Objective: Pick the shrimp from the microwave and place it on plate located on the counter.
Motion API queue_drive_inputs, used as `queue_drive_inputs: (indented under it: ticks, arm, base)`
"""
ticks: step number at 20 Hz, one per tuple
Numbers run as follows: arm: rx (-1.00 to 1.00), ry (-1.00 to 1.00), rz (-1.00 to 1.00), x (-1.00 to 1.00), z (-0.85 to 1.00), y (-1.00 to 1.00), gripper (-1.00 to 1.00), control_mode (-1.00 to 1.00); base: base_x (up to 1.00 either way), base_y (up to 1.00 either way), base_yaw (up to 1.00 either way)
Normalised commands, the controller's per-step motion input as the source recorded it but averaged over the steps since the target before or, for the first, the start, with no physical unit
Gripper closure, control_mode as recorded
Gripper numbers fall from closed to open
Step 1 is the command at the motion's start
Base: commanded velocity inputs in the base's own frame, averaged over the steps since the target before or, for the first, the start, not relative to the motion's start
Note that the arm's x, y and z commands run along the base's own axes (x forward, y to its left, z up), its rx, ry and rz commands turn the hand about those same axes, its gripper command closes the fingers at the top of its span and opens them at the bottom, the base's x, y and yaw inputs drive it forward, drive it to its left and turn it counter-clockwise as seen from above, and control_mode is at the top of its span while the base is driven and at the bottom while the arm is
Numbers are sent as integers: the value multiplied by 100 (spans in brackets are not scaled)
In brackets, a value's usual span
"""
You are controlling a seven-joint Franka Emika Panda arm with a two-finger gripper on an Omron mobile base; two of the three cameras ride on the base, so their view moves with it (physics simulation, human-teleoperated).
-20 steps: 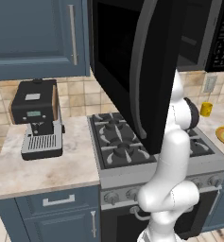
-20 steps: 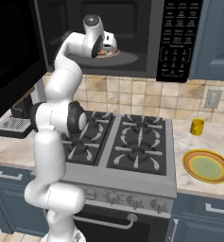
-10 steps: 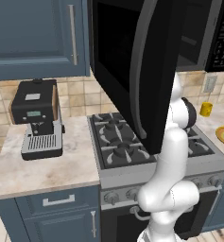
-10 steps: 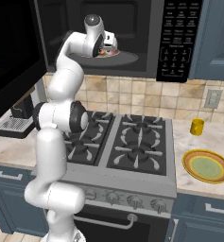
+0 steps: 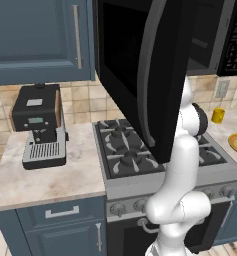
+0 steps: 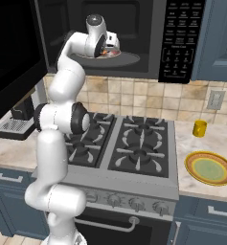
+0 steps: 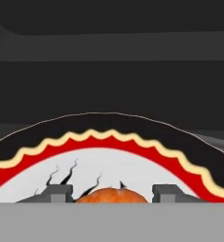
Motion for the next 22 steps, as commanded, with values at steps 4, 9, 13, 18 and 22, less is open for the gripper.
queue_drive_inputs:
  ticks: [4, 9, 13, 18, 22]
  arm:
    - [0, 0, 0, 0, 0, 0, 100, -100]
    - [0, -3, -5, -24, 18, 0, 100, -100]
    - [0, -11, -9, -89, 47, -2, 100, -100]
    - [0, -17, -5, -100, 16, -30, 100, -100]
    - [0, -14, -3, -100, -31, -42, 100, -100]
  base:
    - [0, 0, 0]
    - [0, 0, 0]
    - [0, 0, 0]
    - [0, 0, 0]
    - [0, 0, 0]
